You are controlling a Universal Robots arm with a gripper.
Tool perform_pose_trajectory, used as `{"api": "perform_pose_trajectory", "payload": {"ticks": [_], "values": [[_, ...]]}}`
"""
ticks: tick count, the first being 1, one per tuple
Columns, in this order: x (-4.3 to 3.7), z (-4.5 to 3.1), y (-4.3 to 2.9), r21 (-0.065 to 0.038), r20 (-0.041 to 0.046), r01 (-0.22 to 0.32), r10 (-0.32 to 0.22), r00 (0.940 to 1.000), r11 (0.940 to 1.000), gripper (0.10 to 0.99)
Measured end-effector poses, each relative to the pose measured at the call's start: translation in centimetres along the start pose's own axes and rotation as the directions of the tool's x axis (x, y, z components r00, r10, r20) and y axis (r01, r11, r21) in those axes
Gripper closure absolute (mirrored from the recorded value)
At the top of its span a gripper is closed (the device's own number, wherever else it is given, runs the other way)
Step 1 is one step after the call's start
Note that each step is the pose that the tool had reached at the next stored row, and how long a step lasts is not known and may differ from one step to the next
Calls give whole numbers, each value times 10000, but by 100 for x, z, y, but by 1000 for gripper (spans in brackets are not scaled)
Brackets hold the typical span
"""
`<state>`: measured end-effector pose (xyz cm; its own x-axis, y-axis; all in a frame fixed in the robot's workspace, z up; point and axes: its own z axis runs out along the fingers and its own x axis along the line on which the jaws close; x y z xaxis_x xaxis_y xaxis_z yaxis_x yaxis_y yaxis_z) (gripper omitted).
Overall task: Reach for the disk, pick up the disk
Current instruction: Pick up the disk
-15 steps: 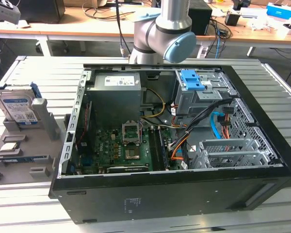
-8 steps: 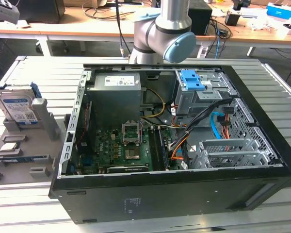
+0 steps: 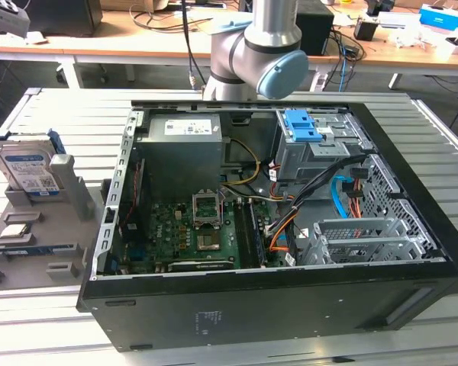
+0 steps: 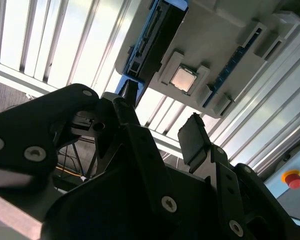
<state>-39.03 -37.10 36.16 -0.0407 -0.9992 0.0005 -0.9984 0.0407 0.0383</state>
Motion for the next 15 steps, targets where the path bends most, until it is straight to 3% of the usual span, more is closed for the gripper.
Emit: {"api": "perform_pose_trajectory", "payload": {"ticks": [7, 15], "values": [[-13, 14, 3, 0, 0, 0, 0, 10000, 10000, 486], [-44, 118, 1, 2, 0, 32, -32, 10000, 10000, 486]]}}
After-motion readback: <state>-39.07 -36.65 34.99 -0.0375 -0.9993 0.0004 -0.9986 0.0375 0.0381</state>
